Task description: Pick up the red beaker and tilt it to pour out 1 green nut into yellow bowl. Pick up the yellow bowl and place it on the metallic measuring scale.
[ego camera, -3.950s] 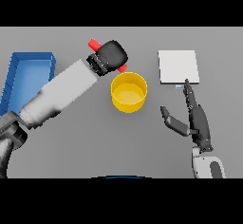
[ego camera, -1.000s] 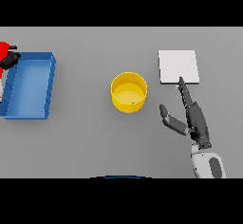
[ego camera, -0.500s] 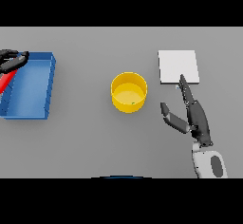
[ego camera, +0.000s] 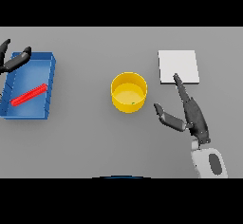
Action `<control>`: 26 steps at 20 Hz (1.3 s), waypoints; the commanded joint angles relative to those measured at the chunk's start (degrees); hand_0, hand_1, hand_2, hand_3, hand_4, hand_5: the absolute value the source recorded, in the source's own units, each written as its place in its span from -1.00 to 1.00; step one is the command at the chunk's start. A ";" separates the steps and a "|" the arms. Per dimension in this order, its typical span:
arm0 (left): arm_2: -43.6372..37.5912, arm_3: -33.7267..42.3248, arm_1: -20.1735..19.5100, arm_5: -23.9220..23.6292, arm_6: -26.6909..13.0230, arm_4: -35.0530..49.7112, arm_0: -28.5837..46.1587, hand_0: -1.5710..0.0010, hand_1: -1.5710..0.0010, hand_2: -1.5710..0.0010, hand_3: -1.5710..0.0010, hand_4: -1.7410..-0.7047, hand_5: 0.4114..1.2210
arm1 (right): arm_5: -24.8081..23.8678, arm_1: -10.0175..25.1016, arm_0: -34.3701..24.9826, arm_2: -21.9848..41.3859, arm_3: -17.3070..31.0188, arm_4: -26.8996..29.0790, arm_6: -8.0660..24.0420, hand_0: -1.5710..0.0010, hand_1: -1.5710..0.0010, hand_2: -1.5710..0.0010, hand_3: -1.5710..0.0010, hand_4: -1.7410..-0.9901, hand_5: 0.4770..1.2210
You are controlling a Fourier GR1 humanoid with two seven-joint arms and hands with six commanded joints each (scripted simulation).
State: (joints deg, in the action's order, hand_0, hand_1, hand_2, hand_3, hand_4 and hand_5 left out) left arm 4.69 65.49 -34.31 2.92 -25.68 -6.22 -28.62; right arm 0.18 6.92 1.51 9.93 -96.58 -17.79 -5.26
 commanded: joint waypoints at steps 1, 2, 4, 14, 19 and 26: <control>-0.19 0.41 0.31 -0.18 0.02 0.37 -0.30 0.96 0.96 0.96 0.96 0.84 -0.41 | 1.63 1.38 -1.33 0.74 0.38 -0.70 -0.15 1.00 1.00 1.00 1.00 0.76 -0.50; -0.44 0.76 0.54 -0.54 0.50 0.70 0.24 0.97 0.97 0.97 0.97 0.83 -0.39 | 3.35 3.22 -2.63 1.74 0.80 -2.13 0.15 1.00 1.00 1.00 1.00 0.74 -0.49; -0.24 1.08 1.23 -0.52 0.97 1.00 0.37 0.98 0.98 0.98 0.98 0.82 -0.37 | 4.52 6.98 -6.46 4.21 2.60 -8.39 2.50 1.00 1.00 1.00 1.00 0.65 -0.54; -0.66 2.60 0.45 0.80 -0.21 2.04 1.63 1.00 1.00 1.00 1.00 0.80 -0.31 | 15.06 15.75 -25.35 18.04 11.87 -25.46 -2.16 1.00 1.00 1.00 1.00 0.54 -0.56; -1.18 2.30 0.17 0.77 0.96 2.23 2.05 1.00 1.00 1.00 1.00 0.80 -0.30 | 17.90 16.32 -30.75 22.51 18.16 -28.82 -6.35 1.00 1.00 1.00 1.00 0.56 -0.56; -0.82 2.32 0.34 0.77 0.79 1.81 1.87 1.00 1.00 1.00 1.00 0.80 -0.29 | 23.43 13.40 -38.50 27.56 26.94 -31.41 -7.03 1.00 1.00 1.00 1.00 0.54 -0.48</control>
State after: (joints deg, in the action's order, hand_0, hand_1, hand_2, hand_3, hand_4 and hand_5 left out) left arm 3.88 67.81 -33.96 3.69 -24.95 -4.41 -26.75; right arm 23.58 20.28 -36.98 37.49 -69.65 -49.21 -12.18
